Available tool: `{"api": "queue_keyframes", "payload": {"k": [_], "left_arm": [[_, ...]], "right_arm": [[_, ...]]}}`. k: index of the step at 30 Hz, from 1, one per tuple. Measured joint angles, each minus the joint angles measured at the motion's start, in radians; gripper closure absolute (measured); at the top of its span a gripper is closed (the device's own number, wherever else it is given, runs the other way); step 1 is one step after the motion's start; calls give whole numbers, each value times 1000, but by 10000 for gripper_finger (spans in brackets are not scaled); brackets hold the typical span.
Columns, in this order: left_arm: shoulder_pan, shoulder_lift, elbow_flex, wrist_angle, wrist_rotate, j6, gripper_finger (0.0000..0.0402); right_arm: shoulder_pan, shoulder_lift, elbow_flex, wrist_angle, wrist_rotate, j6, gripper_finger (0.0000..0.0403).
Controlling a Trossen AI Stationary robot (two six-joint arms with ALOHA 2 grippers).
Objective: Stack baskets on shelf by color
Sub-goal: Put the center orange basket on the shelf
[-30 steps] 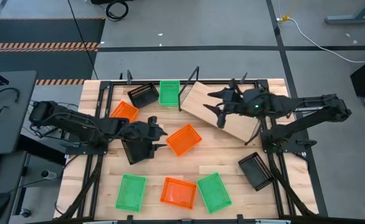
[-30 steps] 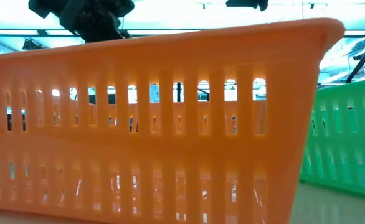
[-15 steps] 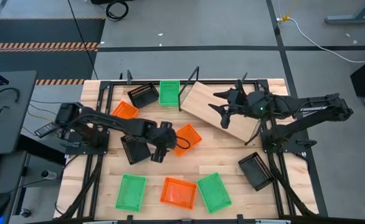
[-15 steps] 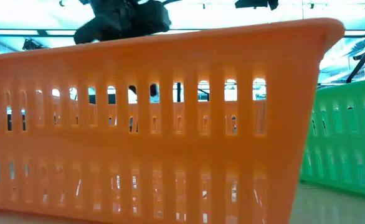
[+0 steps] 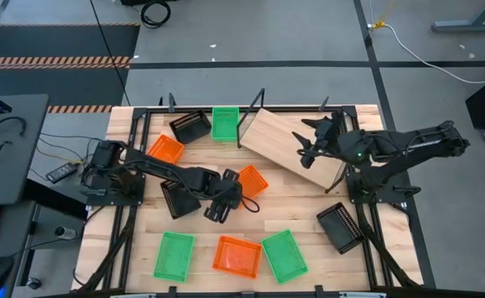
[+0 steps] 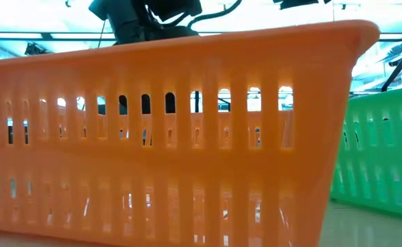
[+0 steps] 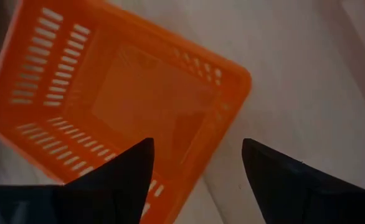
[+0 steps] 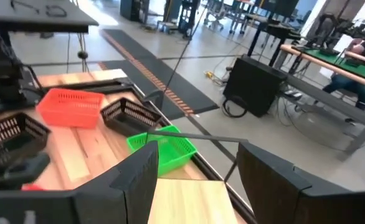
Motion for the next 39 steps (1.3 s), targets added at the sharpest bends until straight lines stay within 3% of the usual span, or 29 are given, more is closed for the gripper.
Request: {"api": "queue_keyframes", "payload": {"k": [7, 11, 14, 17, 22, 29, 39], "left_arm": [[3, 43, 0, -14, 53, 49, 236], [0, 77, 0, -22, 39, 73, 320], [0, 81, 2, -21, -31, 104, 385], [3, 82, 31, -47, -99, 110, 393], [7, 75, 154, -96, -121, 155, 396], [81, 75, 309, -134, -156, 286, 399], [312, 75, 388, -128, 7, 379, 400]], "right_arm": [[45, -13, 0, -7, 6, 2, 180], [59, -18, 0, -17, 24, 5, 180], [67, -19, 0, -24, 24, 3, 180], [74, -19, 0, -31, 54, -12, 180], [84, -19, 0, -34, 163, -18, 180], [87, -19, 0, -39, 174, -15, 180], [113, -19, 0, -38, 175, -18, 180]]}}
